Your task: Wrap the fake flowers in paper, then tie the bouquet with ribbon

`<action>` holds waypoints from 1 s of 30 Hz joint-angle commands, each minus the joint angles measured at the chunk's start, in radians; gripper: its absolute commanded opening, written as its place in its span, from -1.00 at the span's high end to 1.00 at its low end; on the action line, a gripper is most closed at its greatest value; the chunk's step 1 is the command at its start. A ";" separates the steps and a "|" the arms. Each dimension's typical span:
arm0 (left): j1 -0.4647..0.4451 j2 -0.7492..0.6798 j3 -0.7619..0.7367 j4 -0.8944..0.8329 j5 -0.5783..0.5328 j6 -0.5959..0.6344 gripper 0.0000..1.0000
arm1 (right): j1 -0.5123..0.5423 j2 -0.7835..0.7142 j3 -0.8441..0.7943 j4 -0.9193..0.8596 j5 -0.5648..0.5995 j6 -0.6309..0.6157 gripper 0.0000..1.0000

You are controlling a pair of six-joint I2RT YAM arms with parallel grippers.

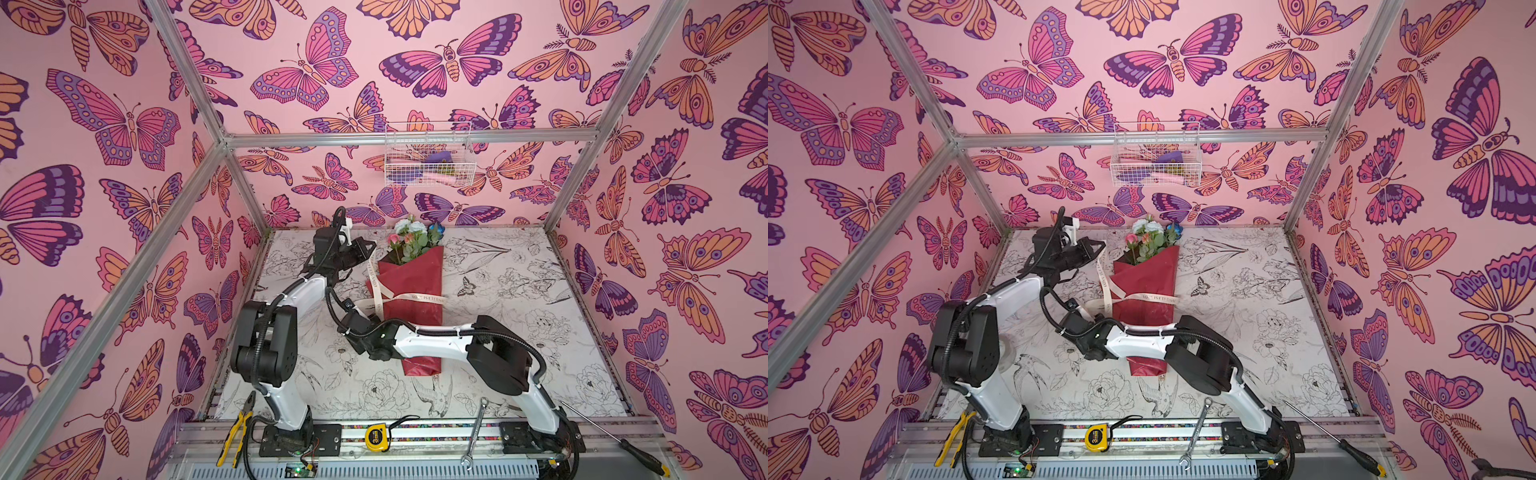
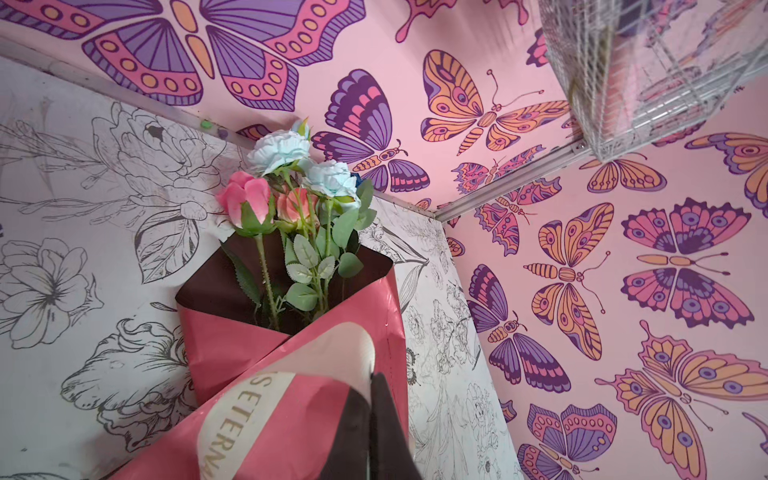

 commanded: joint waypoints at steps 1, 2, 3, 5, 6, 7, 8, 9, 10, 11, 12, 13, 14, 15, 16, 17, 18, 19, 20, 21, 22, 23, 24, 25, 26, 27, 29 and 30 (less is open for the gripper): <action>-0.005 0.031 0.030 0.054 0.046 -0.023 1.00 | -0.038 0.054 0.056 -0.016 -0.035 0.022 -0.35; -0.004 0.040 0.035 0.057 0.048 -0.024 1.00 | -0.044 0.064 0.070 -0.023 -0.045 0.024 -0.36; -0.005 0.047 0.038 0.061 0.048 -0.026 1.00 | -0.051 0.080 0.087 -0.033 -0.056 0.027 -0.36; -0.005 0.060 0.042 0.064 0.049 -0.030 1.00 | -0.061 0.105 0.113 -0.044 -0.077 0.028 -0.36; -0.006 0.066 0.043 0.069 0.048 -0.032 1.00 | -0.065 0.118 0.124 -0.048 -0.087 0.030 -0.36; -0.005 0.070 0.042 0.073 0.049 -0.032 1.00 | -0.069 0.131 0.136 -0.055 -0.096 0.033 -0.35; -0.004 0.073 0.042 0.074 0.048 -0.033 1.00 | -0.072 0.141 0.147 -0.062 -0.107 0.036 -0.34; -0.005 0.075 0.039 0.078 0.049 -0.032 1.00 | -0.074 0.155 0.156 -0.067 -0.120 0.039 -0.31; -0.006 0.076 0.037 0.080 0.048 -0.032 1.00 | -0.076 0.165 0.161 -0.071 -0.133 0.042 -0.27; -0.004 0.078 0.036 0.082 0.048 -0.034 1.00 | -0.077 0.171 0.164 -0.070 -0.143 0.044 -0.21; -0.003 0.080 0.033 0.086 0.049 -0.034 1.00 | -0.077 0.177 0.166 -0.072 -0.153 0.047 -0.15; -0.001 0.082 0.031 0.087 0.049 -0.035 1.00 | -0.078 0.185 0.170 -0.074 -0.158 0.051 -0.07; -0.001 0.082 0.028 0.089 0.049 -0.036 1.00 | -0.078 0.191 0.172 -0.077 -0.164 0.055 0.01; 0.000 0.081 0.027 0.091 0.051 -0.035 1.00 | -0.078 0.195 0.174 -0.082 -0.171 0.057 0.11; 0.001 0.083 0.024 0.091 0.052 -0.035 1.00 | -0.079 0.199 0.176 -0.084 -0.176 0.059 0.21; 0.001 0.083 0.023 0.094 0.052 -0.035 1.00 | -0.079 0.200 0.177 -0.085 -0.180 0.059 0.28; 0.001 0.083 0.020 0.097 0.053 -0.037 1.00 | -0.082 0.201 0.178 -0.088 -0.181 0.059 0.37; 0.003 0.081 0.018 0.100 0.054 -0.037 1.00 | -0.081 0.200 0.181 -0.091 -0.181 0.058 0.46; 0.003 0.082 0.016 0.101 0.055 -0.037 1.00 | -0.082 0.196 0.182 -0.093 -0.184 0.058 0.57; 0.003 0.080 0.013 0.102 0.056 -0.036 1.00 | -0.082 0.193 0.185 -0.095 -0.185 0.055 0.69; 0.003 0.079 0.011 0.104 0.055 -0.036 1.00 | -0.084 0.190 0.187 -0.098 -0.187 0.051 0.79; 0.005 0.079 0.009 0.105 0.055 -0.035 1.00 | -0.084 0.185 0.191 -0.100 -0.193 0.048 0.86; 0.004 0.077 0.008 0.106 0.055 -0.035 1.00 | -0.084 0.177 0.193 -0.102 -0.196 0.046 0.93; 0.004 0.076 0.006 0.106 0.056 -0.035 1.00 | -0.084 0.169 0.197 -0.107 -0.208 0.044 1.00; 0.004 0.076 0.005 0.107 0.055 -0.035 1.00 | -0.084 0.159 0.200 -0.110 -0.227 0.036 1.00; 0.006 0.076 0.004 0.107 0.056 -0.034 1.00 | -0.084 0.146 0.200 -0.107 -0.256 0.026 1.00; 0.005 0.076 0.002 0.113 0.056 -0.036 1.00 | -0.082 0.115 0.192 -0.097 -0.308 0.023 1.00; 0.008 0.079 0.000 0.122 0.059 -0.038 1.00 | -0.081 0.094 0.186 -0.092 -0.335 0.022 1.00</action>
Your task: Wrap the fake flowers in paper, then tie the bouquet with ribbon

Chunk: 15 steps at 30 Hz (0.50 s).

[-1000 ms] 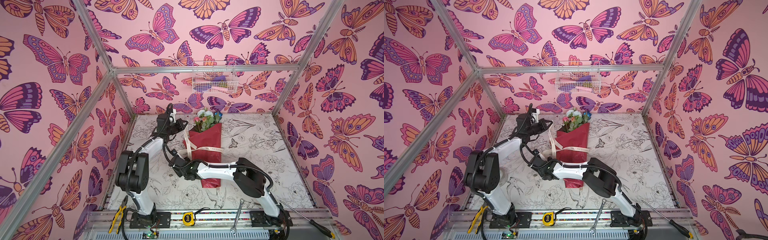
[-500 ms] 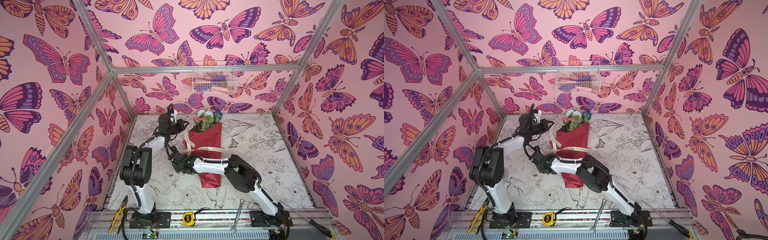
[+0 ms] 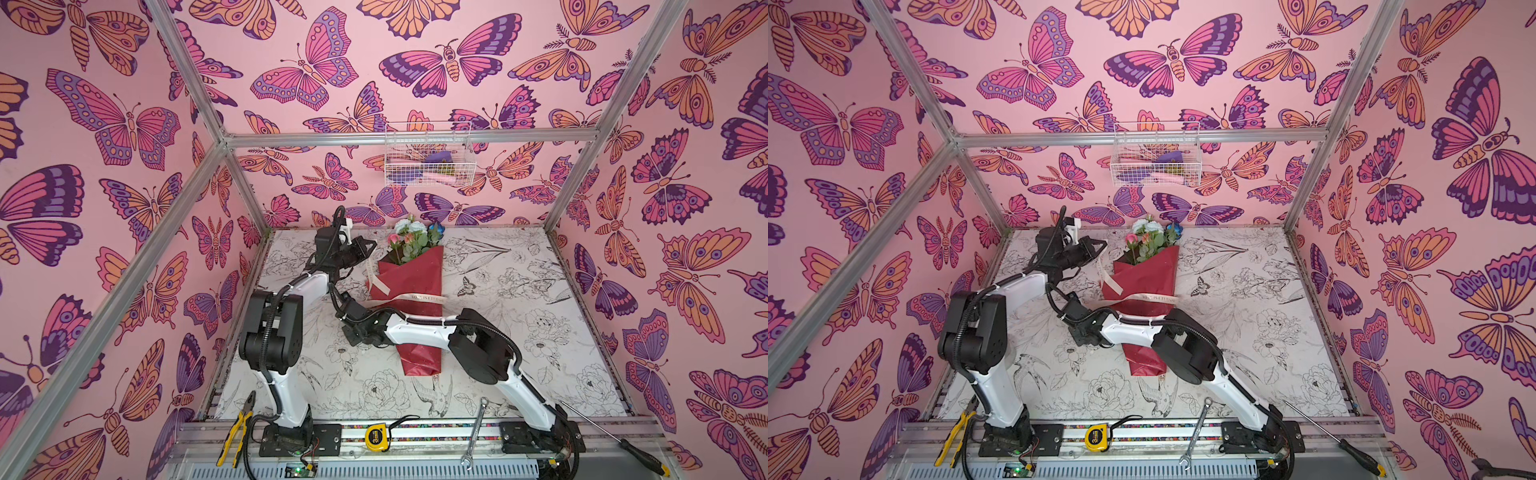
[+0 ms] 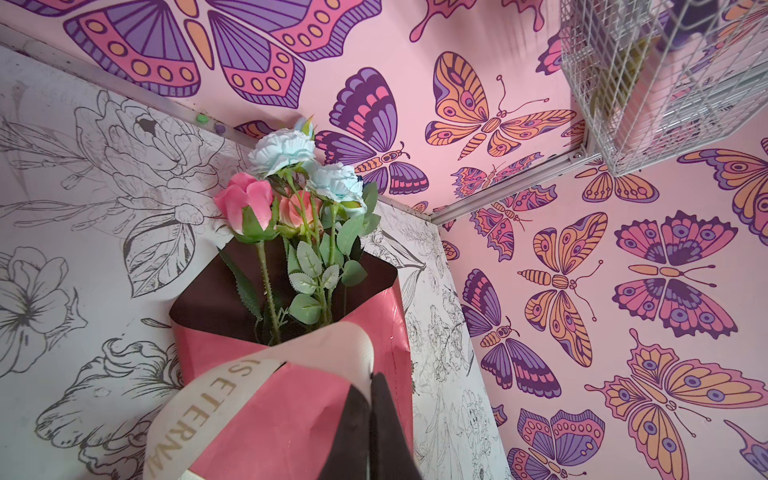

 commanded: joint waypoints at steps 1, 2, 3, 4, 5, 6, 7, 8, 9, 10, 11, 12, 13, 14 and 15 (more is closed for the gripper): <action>-0.006 0.007 -0.027 0.054 0.026 -0.009 1.00 | -0.016 -0.077 -0.002 -0.035 -0.114 -0.020 1.00; -0.006 0.007 -0.028 0.062 0.031 -0.011 1.00 | -0.014 -0.099 -0.016 -0.024 -0.129 -0.018 1.00; -0.005 0.008 -0.030 0.068 0.034 -0.013 1.00 | -0.011 -0.125 -0.033 -0.008 -0.142 -0.018 1.00; -0.005 0.008 -0.033 0.073 0.034 -0.015 1.00 | -0.007 -0.149 -0.047 0.003 -0.153 -0.018 1.00; -0.005 0.008 -0.036 0.076 0.035 -0.015 1.00 | -0.004 -0.173 -0.057 0.010 -0.160 -0.018 1.00; -0.005 0.007 -0.038 0.080 0.038 -0.017 1.00 | 0.001 -0.194 -0.065 0.015 -0.167 -0.020 1.00; -0.003 0.008 -0.041 0.084 0.038 -0.019 1.00 | 0.004 -0.213 -0.071 0.018 -0.172 -0.022 1.00; -0.004 0.007 -0.044 0.089 0.040 -0.021 1.00 | 0.009 -0.233 -0.078 0.022 -0.177 -0.025 1.00; -0.004 0.007 -0.047 0.094 0.045 -0.023 1.00 | 0.012 -0.249 -0.081 0.024 -0.182 -0.028 1.00; -0.004 0.006 -0.049 0.098 0.046 -0.025 1.00 | 0.015 -0.263 -0.084 0.024 -0.188 -0.028 1.00; -0.003 0.006 -0.052 0.103 0.049 -0.027 1.00 | 0.017 -0.277 -0.085 0.026 -0.195 -0.028 1.00; -0.004 0.003 -0.058 0.108 0.052 -0.030 1.00 | 0.018 -0.291 -0.084 0.028 -0.202 -0.028 1.00; -0.003 0.003 -0.060 0.112 0.054 -0.033 1.00 | 0.018 -0.302 -0.083 0.028 -0.209 -0.028 1.00; -0.004 0.000 -0.066 0.119 0.056 -0.035 1.00 | 0.018 -0.314 -0.081 0.029 -0.217 -0.027 1.00; -0.004 -0.004 -0.072 0.126 0.059 -0.038 1.00 | 0.018 -0.326 -0.078 0.029 -0.224 -0.027 1.00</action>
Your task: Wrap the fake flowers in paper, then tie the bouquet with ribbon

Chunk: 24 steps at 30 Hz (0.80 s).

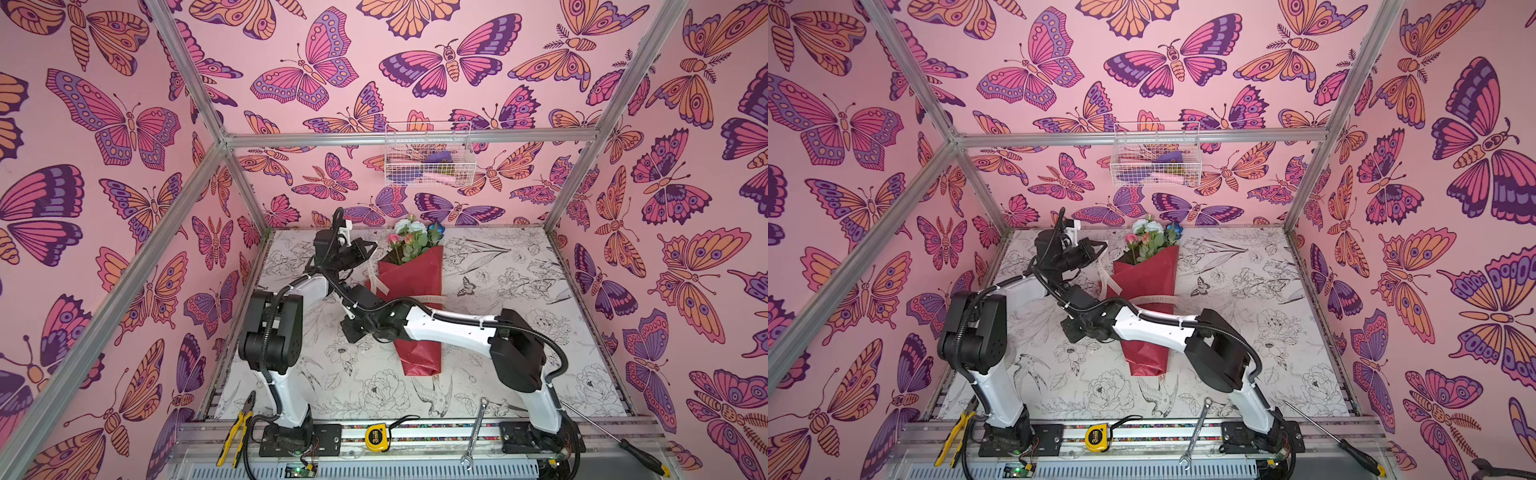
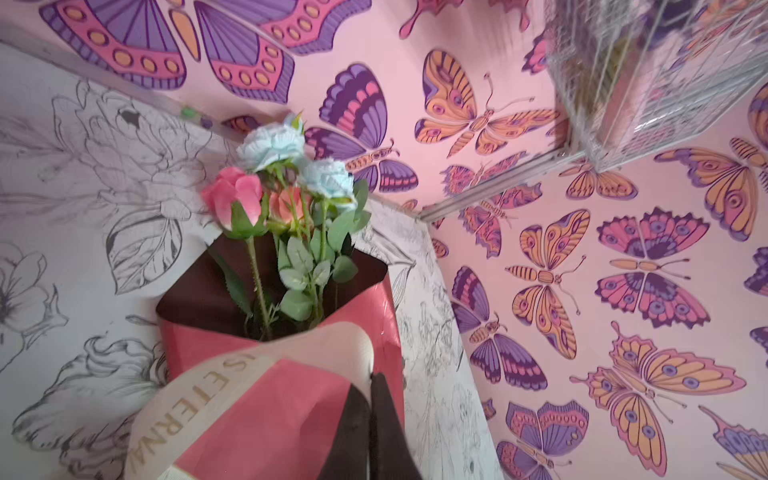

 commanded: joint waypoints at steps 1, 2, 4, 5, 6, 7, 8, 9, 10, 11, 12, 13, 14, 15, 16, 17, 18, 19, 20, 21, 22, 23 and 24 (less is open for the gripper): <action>-0.010 -0.009 -0.036 0.059 0.029 -0.010 1.00 | 0.003 -0.050 0.020 0.054 -0.035 -0.009 1.00; -0.010 -0.013 -0.043 0.064 0.031 -0.013 1.00 | 0.003 -0.063 0.024 0.054 -0.038 -0.010 1.00; -0.009 -0.022 -0.054 0.075 0.034 -0.016 1.00 | 0.003 -0.085 0.030 0.054 -0.046 -0.010 1.00; -0.010 -0.026 -0.059 0.080 0.037 -0.020 1.00 | 0.003 -0.098 0.033 0.053 -0.049 -0.011 1.00; -0.010 -0.030 -0.064 0.087 0.037 -0.022 1.00 | 0.003 -0.108 0.034 0.054 -0.052 -0.011 1.00; -0.009 -0.034 -0.067 0.090 0.039 -0.024 1.00 | 0.003 -0.117 0.035 0.054 -0.053 -0.011 1.00; -0.009 -0.037 -0.068 0.095 0.040 -0.028 1.00 | 0.003 -0.128 0.036 0.054 -0.054 -0.010 1.00; -0.010 -0.041 -0.069 0.100 0.043 -0.033 1.00 | 0.003 -0.139 0.035 0.053 -0.057 -0.008 1.00; -0.008 -0.041 -0.071 0.106 0.045 -0.036 1.00 | 0.003 -0.148 0.035 0.052 -0.057 -0.006 1.00; -0.008 -0.043 -0.070 0.110 0.049 -0.042 1.00 | 0.003 -0.160 0.035 0.047 -0.055 -0.003 1.00; -0.007 -0.046 -0.069 0.115 0.052 -0.048 1.00 | 0.003 -0.173 0.035 0.043 -0.052 -0.002 1.00; -0.005 -0.049 -0.069 0.122 0.056 -0.052 1.00 | 0.003 -0.185 0.035 0.037 -0.048 -0.002 1.00; -0.005 -0.053 -0.069 0.126 0.058 -0.055 1.00 | 0.003 -0.201 0.033 0.032 -0.042 -0.002 1.00; -0.003 -0.056 -0.069 0.127 0.060 -0.057 1.00 | 0.003 -0.217 0.032 0.029 -0.032 -0.002 1.00; -0.003 -0.058 -0.070 0.128 0.062 -0.057 1.00 | 0.003 -0.233 0.031 0.024 -0.024 -0.005 1.00; -0.004 -0.065 -0.072 0.129 0.063 -0.057 1.00 | 0.003 -0.248 0.031 0.019 -0.013 -0.006 1.00; -0.003 -0.069 -0.075 0.129 0.065 -0.057 1.00 | 0.003 -0.264 0.032 0.010 -0.003 -0.011 1.00; -0.003 -0.073 -0.079 0.132 0.066 -0.056 1.00 | 0.003 -0.275 0.036 0.002 0.008 -0.017 1.00; -0.004 -0.079 -0.085 0.132 0.067 -0.056 1.00 | 0.002 -0.288 0.043 -0.010 0.021 -0.024 1.00; -0.004 -0.087 -0.092 0.136 0.069 -0.054 1.00 | 0.002 -0.299 0.051 -0.025 0.035 -0.031 1.00; -0.003 -0.093 -0.098 0.138 0.071 -0.053 1.00 | 0.000 -0.306 0.062 -0.038 0.049 -0.037 1.00; -0.004 -0.099 -0.108 0.141 0.071 -0.051 1.00 | 0.000 -0.314 0.074 -0.052 0.063 -0.045 1.00; -0.003 -0.108 -0.118 0.143 0.073 -0.047 1.00 | -0.002 -0.321 0.084 -0.067 0.077 -0.056 1.00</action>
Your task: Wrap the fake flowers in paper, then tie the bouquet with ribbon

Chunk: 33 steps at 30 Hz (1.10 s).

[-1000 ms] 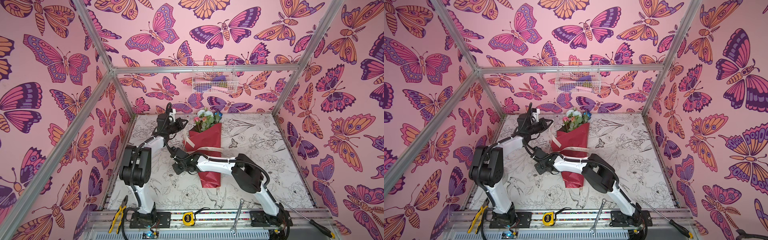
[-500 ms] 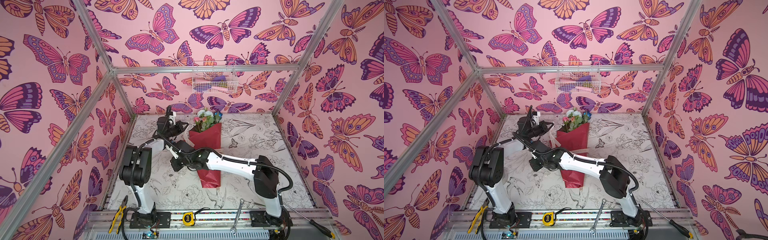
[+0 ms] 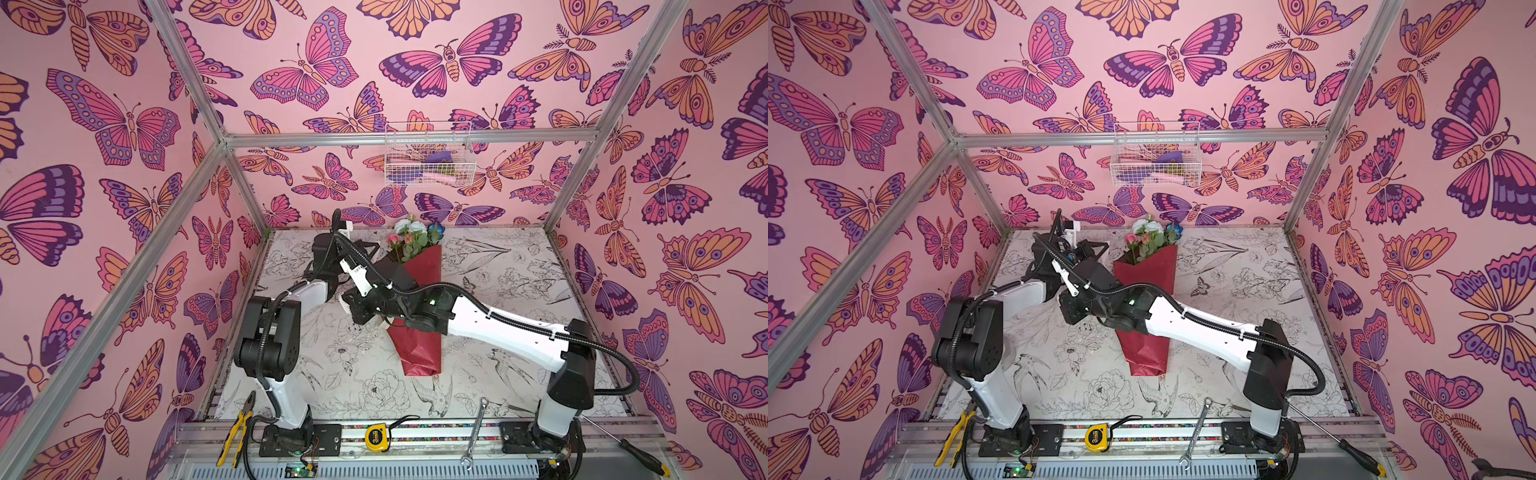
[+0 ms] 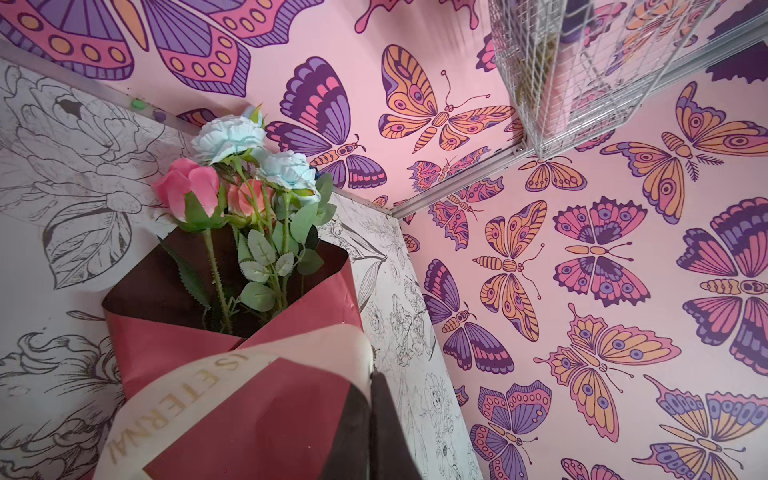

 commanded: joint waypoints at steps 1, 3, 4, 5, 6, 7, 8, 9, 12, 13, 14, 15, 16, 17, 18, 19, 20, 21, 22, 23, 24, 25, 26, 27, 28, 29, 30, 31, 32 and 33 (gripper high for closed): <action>0.002 -0.048 -0.040 0.039 0.025 0.008 1.00 | -0.009 -0.043 0.060 -0.063 0.077 -0.046 1.00; 0.002 -0.065 -0.058 0.041 0.028 0.016 1.00 | -0.019 -0.059 0.069 -0.080 0.101 -0.051 1.00; 0.003 -0.072 -0.067 0.043 0.031 0.019 1.00 | -0.024 -0.067 0.069 -0.084 0.111 -0.052 1.00; 0.002 -0.081 -0.079 0.048 0.036 0.022 1.00 | -0.032 -0.078 0.063 -0.086 0.119 -0.047 1.00; 0.003 -0.089 -0.089 0.052 0.039 0.027 1.00 | -0.040 -0.085 0.055 -0.087 0.124 -0.042 1.00; 0.003 -0.102 -0.103 0.056 0.039 0.032 1.00 | -0.052 -0.097 0.042 -0.086 0.129 -0.032 1.00; 0.003 -0.115 -0.117 0.060 0.039 0.041 1.00 | -0.064 -0.110 0.026 -0.084 0.132 -0.019 1.00; 0.002 -0.127 -0.128 0.060 0.036 0.050 1.00 | -0.077 -0.122 0.010 -0.082 0.130 -0.008 1.00; 0.002 -0.170 -0.168 0.057 0.021 0.074 1.00 | -0.131 -0.154 -0.039 -0.073 0.095 0.044 1.00; 0.001 -0.184 -0.180 0.050 0.013 0.080 1.00 | -0.156 -0.164 -0.053 -0.071 0.068 0.072 1.00; 0.001 -0.198 -0.194 0.044 0.004 0.086 1.00 | -0.184 -0.171 -0.068 -0.065 0.029 0.097 1.00; 0.001 -0.208 -0.206 0.038 -0.008 0.092 1.00 | -0.207 -0.178 -0.084 -0.056 -0.004 0.124 1.00; 0.002 -0.225 -0.225 0.035 -0.024 0.101 1.00 | -0.230 -0.189 -0.107 -0.042 -0.040 0.149 1.00; 0.002 -0.245 -0.246 0.035 -0.041 0.117 1.00 | -0.249 -0.203 -0.131 -0.026 -0.064 0.170 1.00; 0.001 -0.261 -0.265 0.033 -0.057 0.130 1.00 | -0.260 -0.205 -0.154 -0.016 -0.075 0.182 1.00; -0.001 -0.284 -0.283 0.024 -0.078 0.156 1.00 | -0.269 -0.235 -0.176 -0.007 -0.082 0.194 1.00; -0.004 -0.307 -0.304 0.014 -0.099 0.183 1.00 | -0.274 -0.250 -0.196 -0.007 -0.077 0.199 1.00; -0.009 -0.327 -0.320 0.005 -0.119 0.207 1.00 | -0.276 -0.260 -0.213 -0.007 -0.071 0.202 1.00; -0.014 -0.354 -0.341 -0.007 -0.144 0.236 1.00 | -0.279 -0.272 -0.230 -0.013 -0.060 0.205 1.00; -0.025 -0.383 -0.363 -0.018 -0.167 0.273 1.00 | -0.283 -0.284 -0.249 -0.017 -0.051 0.206 1.00; -0.037 -0.411 -0.381 -0.028 -0.190 0.302 1.00 | -0.286 -0.296 -0.265 -0.023 -0.043 0.207 1.00; -0.055 -0.450 -0.405 -0.040 -0.235 0.344 1.00 | -0.293 -0.308 -0.284 -0.029 -0.035 0.211 1.00; -0.082 -0.490 -0.426 -0.060 -0.289 0.399 1.00 | -0.301 -0.321 -0.306 -0.030 -0.033 0.220 1.00; -0.110 -0.535 -0.436 -0.089 -0.345 0.455 1.00 | -0.311 -0.332 -0.327 -0.031 -0.034 0.229 1.00; -0.145 -0.588 -0.445 -0.124 -0.417 0.525 1.00 | -0.319 -0.343 -0.351 -0.029 -0.035 0.237 1.00; -0.186 -0.626 -0.450 -0.159 -0.490 0.592 1.00 | -0.329 -0.355 -0.374 -0.026 -0.037 0.244 1.00; -0.214 -0.654 -0.456 -0.181 -0.552 0.635 1.00 | -0.337 -0.362 -0.390 -0.022 -0.040 0.250 1.00; -0.242 -0.683 -0.464 -0.197 -0.615 0.678 1.00 | -0.344 -0.371 -0.408 -0.017 -0.044 0.256 1.00; -0.265 -0.709 -0.474 -0.206 -0.667 0.710 1.00 | -0.350 -0.378 -0.424 -0.012 -0.047 0.263 1.00; -0.286 -0.730 -0.485 -0.210 -0.706 0.737 1.00 | -0.355 -0.383 -0.436 -0.009 -0.051 0.266 1.00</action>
